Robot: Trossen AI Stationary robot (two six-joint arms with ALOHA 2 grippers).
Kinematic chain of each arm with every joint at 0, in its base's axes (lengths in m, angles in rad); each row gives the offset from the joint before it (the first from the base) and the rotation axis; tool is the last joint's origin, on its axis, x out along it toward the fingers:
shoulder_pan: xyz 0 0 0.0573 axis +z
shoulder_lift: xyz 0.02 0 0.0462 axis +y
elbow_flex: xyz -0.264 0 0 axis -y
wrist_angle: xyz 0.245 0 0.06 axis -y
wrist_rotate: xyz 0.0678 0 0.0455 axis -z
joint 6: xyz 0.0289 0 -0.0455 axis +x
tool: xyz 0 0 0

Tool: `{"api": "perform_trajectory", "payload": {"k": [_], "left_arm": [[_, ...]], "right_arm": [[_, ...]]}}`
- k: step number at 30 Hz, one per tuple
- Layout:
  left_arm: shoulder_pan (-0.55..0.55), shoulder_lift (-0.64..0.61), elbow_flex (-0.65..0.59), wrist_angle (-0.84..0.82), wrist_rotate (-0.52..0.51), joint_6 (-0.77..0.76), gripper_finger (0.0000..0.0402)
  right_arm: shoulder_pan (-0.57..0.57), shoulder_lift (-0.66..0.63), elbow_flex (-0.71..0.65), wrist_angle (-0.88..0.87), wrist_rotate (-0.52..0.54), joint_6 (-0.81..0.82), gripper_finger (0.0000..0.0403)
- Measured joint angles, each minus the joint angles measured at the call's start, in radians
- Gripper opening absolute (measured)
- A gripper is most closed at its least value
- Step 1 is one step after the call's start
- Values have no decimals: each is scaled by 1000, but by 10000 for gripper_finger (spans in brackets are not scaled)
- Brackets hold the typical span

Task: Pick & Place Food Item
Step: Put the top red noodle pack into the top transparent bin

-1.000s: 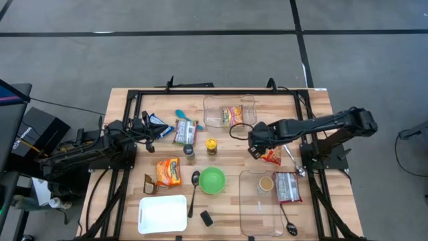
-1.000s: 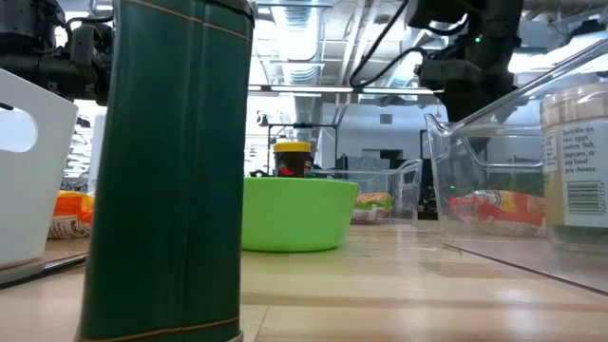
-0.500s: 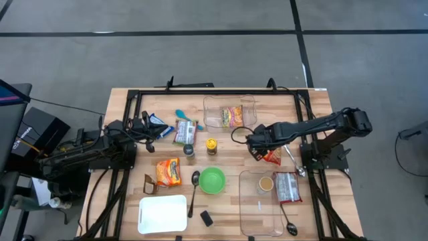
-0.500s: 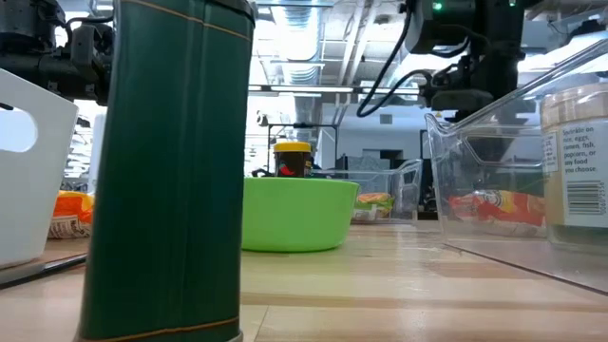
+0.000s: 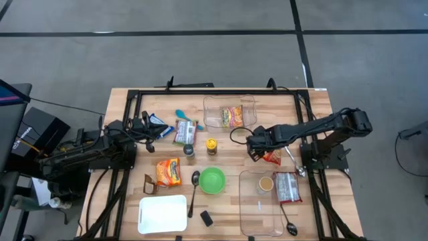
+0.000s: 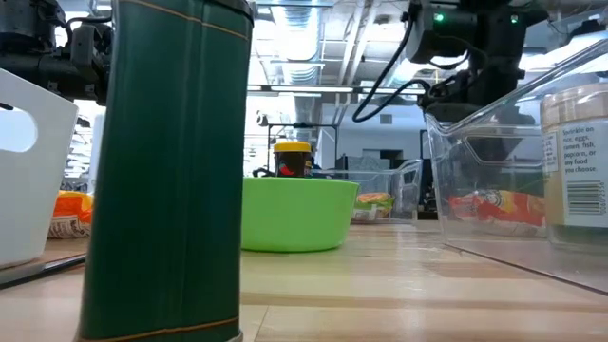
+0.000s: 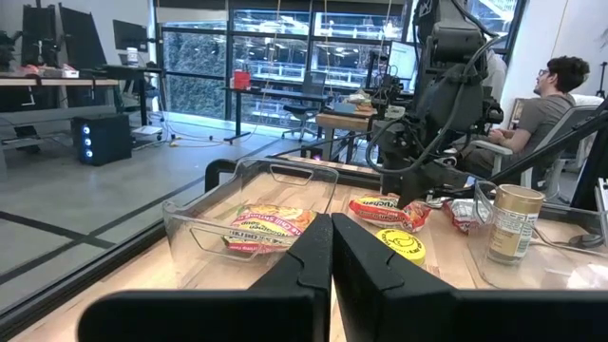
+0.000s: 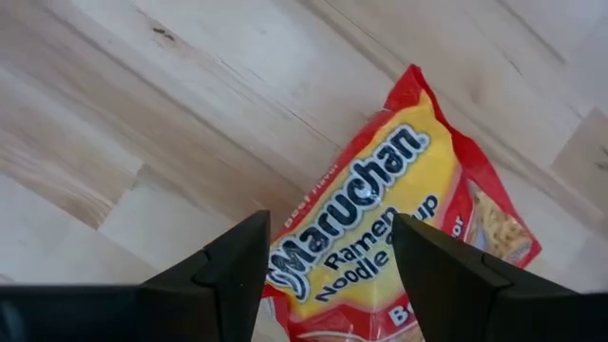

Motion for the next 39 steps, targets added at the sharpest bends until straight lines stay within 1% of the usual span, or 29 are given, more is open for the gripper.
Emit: {"api": "perform_trajectory", "payload": {"k": [15,22,30,34,39], "left_arm": [[0,0,0,0,0,0,1],[0,0,0,0,0,0,1],[0,0,0,0,0,0,1],[0,0,0,0,0,0,1],[0,0,0,0,0,0,1]], "right_arm": [[-2,3,-11,1,1,45,215],[3,81,-9,5,8,44,215],[9,96,-7,2,28,45,214],[9,96,-8,-1,27,45,200],[9,97,-8,2,26,44,157]]}}
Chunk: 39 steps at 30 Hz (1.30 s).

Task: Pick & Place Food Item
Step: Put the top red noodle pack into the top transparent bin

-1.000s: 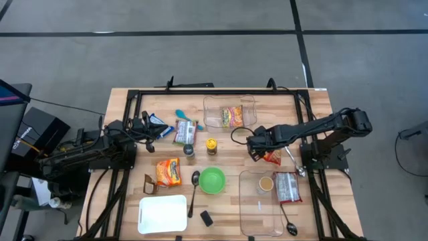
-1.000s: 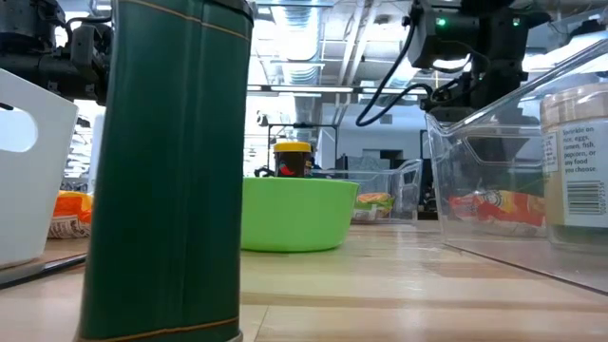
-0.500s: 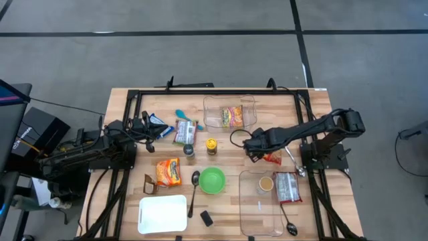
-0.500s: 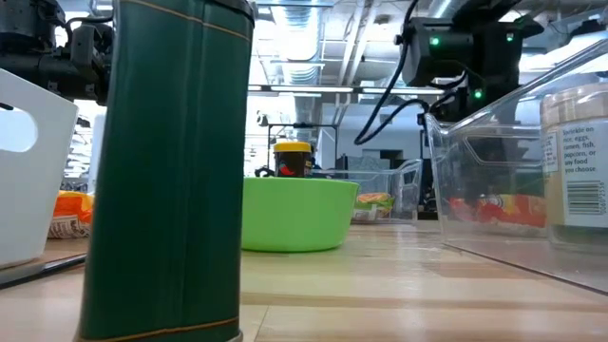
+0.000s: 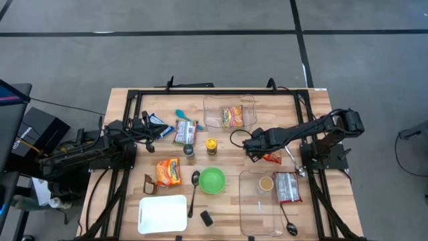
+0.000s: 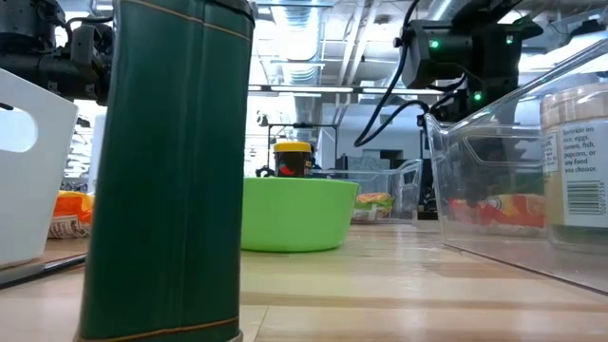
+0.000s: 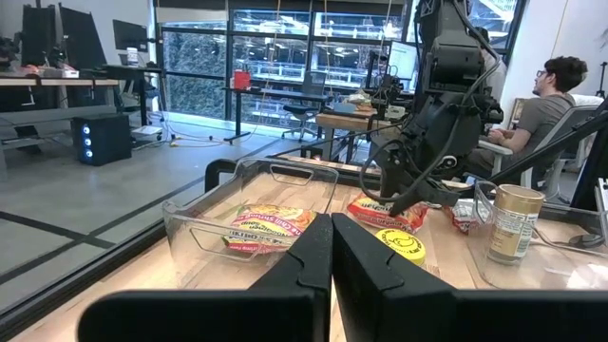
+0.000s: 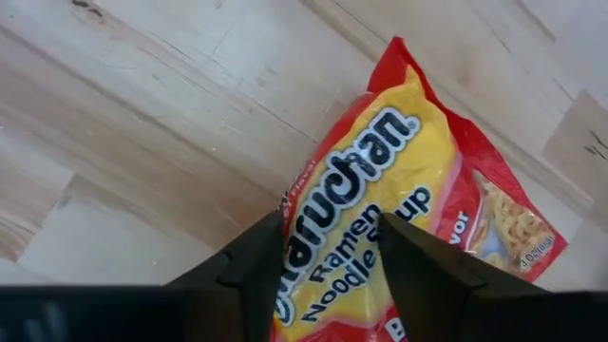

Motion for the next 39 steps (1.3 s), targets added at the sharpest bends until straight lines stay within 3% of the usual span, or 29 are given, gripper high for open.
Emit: {"api": "perform_trajectory", "payload": {"k": [9,23,39], "left_arm": [[0,0,0,0,0,0,1],[0,0,0,0,0,0,1],[0,0,0,0,0,0,1]], "right_arm": [[0,0,-1,-1,-7,-24,76],[0,1,0,-5,40,-54,10],[29,1,124,-149,86,-78,1]]}}
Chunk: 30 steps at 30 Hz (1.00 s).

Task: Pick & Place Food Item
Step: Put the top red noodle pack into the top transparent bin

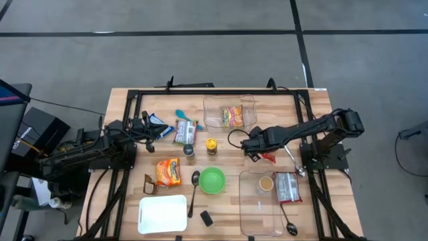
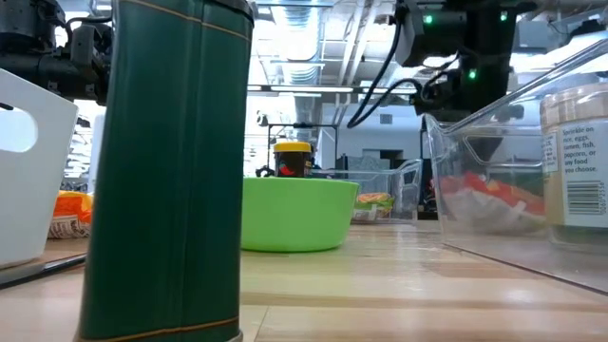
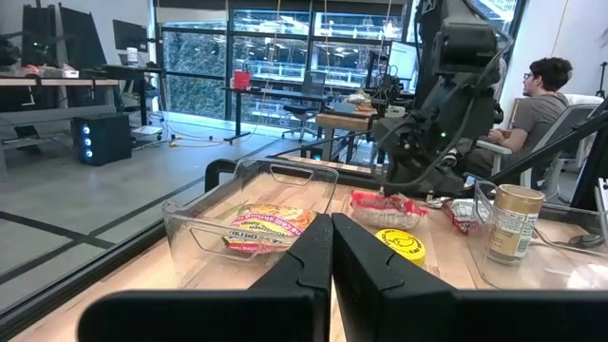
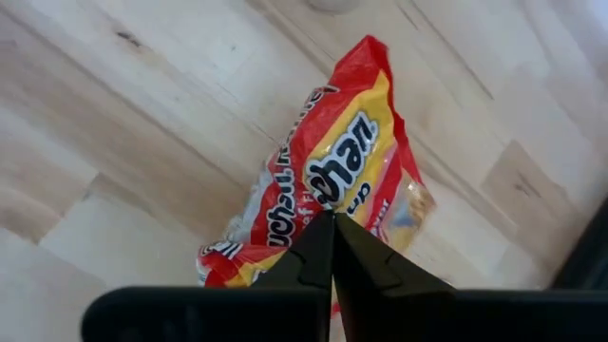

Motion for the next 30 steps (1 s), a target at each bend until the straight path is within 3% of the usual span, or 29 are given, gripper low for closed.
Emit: {"api": "perform_trajectory", "payload": {"k": [21,30], "left_arm": [[0,0,0,0,0,0,1],[0,0,0,0,0,0,1]], "right_arm": [[103,0,270,-304,165,63,1],[73,-1,435,-329,279,-55,1]]}}
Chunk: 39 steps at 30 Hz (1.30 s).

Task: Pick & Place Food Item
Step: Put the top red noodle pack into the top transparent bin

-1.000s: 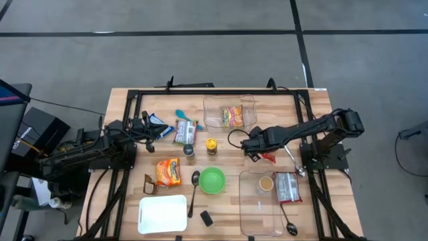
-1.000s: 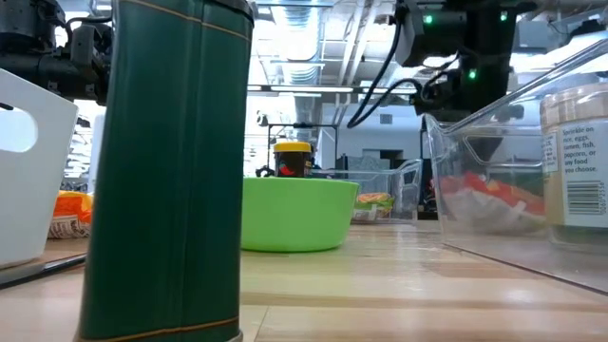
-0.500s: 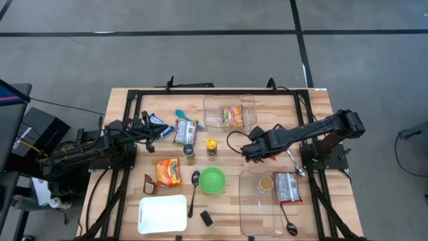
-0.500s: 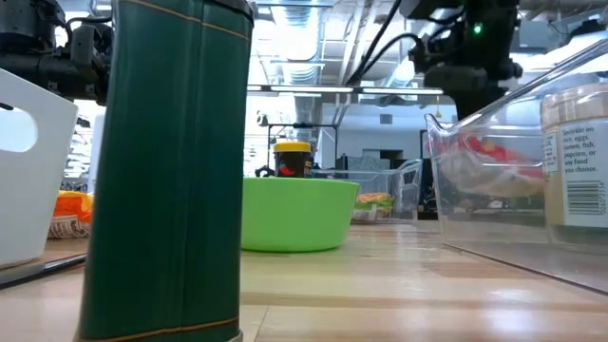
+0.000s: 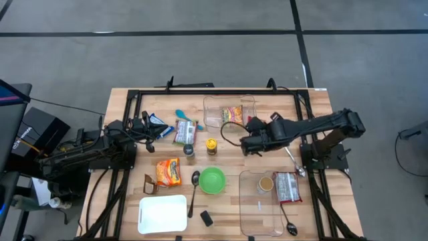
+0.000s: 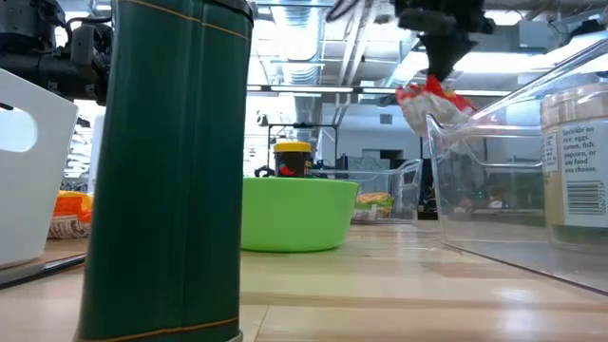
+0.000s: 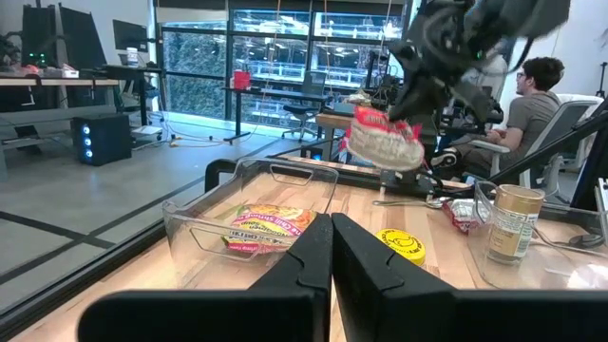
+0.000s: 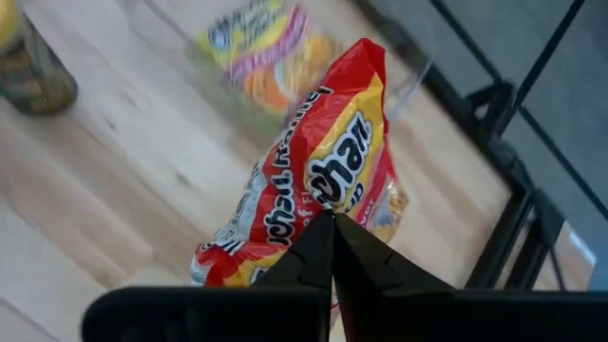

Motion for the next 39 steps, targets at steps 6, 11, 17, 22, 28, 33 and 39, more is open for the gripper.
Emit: {"api": "perform_trajectory", "payload": {"k": [6,11,17,22,28,33,39], "left_arm": [[0,0,0,0,0,0,1],[0,0,0,0,0,0,1],[0,0,0,0,0,0,1],[0,0,0,0,0,0,1],[0,0,0,0,0,0,1],[0,0,0,0,0,0,1],[0,0,0,0,0,0,1]], "right_arm": [[-77,0,81,14,19,-114,1],[-169,0,105,84,10,-234,1],[-299,0,108,239,-86,-394,1],[-392,0,108,347,-150,-467,1],[-458,12,109,383,-193,-480,1],[-467,81,109,395,-199,-490,1],[-501,191,108,401,-205,-507,1]]}}
